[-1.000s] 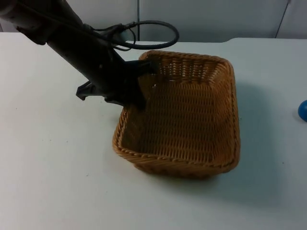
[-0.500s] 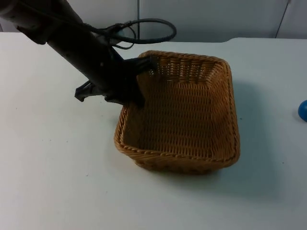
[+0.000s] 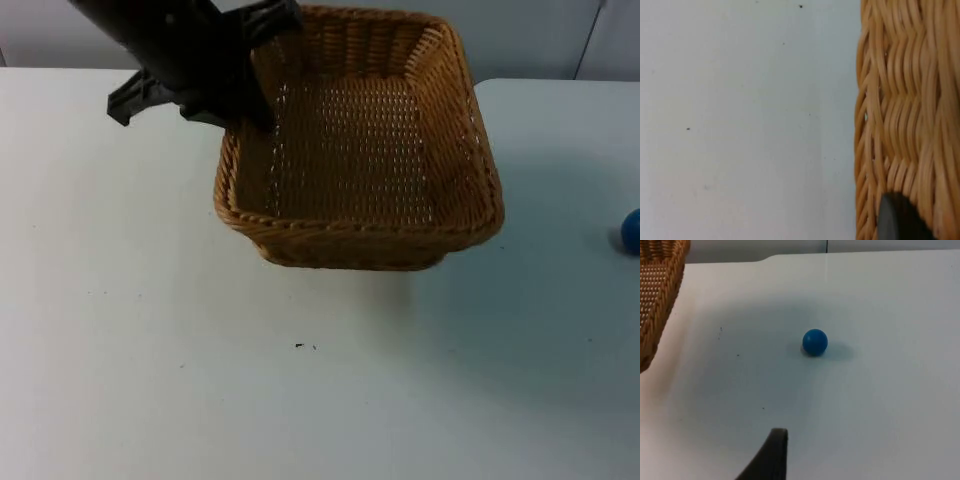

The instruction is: Pick up the basket with the left hand and place the ball into the basket with the right hand.

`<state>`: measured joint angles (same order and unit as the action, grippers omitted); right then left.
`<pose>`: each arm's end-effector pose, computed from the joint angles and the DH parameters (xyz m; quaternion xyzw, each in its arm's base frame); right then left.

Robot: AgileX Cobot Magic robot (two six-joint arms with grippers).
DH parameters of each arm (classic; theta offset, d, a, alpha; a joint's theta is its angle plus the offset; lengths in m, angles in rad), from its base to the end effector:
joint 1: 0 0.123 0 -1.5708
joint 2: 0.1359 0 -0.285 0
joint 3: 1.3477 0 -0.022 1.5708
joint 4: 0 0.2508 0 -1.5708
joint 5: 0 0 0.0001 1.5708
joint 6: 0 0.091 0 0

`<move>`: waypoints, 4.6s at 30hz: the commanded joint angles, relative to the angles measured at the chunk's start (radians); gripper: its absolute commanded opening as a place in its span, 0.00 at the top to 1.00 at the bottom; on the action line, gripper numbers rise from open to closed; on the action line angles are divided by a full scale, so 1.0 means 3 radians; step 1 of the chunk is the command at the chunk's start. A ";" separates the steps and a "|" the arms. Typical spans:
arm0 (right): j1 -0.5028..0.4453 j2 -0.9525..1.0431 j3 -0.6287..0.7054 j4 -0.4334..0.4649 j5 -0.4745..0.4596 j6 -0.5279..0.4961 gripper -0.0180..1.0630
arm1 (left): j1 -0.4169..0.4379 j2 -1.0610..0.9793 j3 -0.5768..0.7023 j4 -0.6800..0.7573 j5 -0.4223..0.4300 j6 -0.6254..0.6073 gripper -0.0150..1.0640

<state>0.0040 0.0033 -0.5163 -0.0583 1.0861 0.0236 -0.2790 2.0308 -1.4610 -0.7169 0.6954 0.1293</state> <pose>-0.0073 -0.0047 0.2799 0.0101 0.8560 -0.0220 0.5164 0.4064 -0.1563 0.1906 -0.0295 0.9440 -0.2859 0.1618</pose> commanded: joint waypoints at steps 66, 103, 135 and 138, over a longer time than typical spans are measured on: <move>-0.0025 0.5857 -0.2686 0.0223 -0.0894 -0.0667 0.20 | 0.0257 -0.1385 0.1822 -0.0995 -0.0072 0.1102 0.99; -0.0025 0.7254 -0.3021 0.0123 -0.1357 -0.0614 0.53 | 0.0257 -0.1385 0.1822 -0.0995 -0.0101 0.1102 0.99; 0.0360 0.5565 -0.3549 0.0415 -0.0584 -0.0774 0.99 | 0.0257 -0.1385 0.1822 -0.0995 -0.0113 0.1043 0.99; 0.0686 0.5272 -0.3549 0.0496 -0.0584 -0.0778 0.99 | 0.0257 -0.1385 0.1822 -0.0995 -0.0113 0.1006 0.99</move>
<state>0.1561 1.6371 -1.5759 0.0706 0.9030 -0.1979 -0.2002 1.6314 -0.9111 -0.9899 0.6585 0.4447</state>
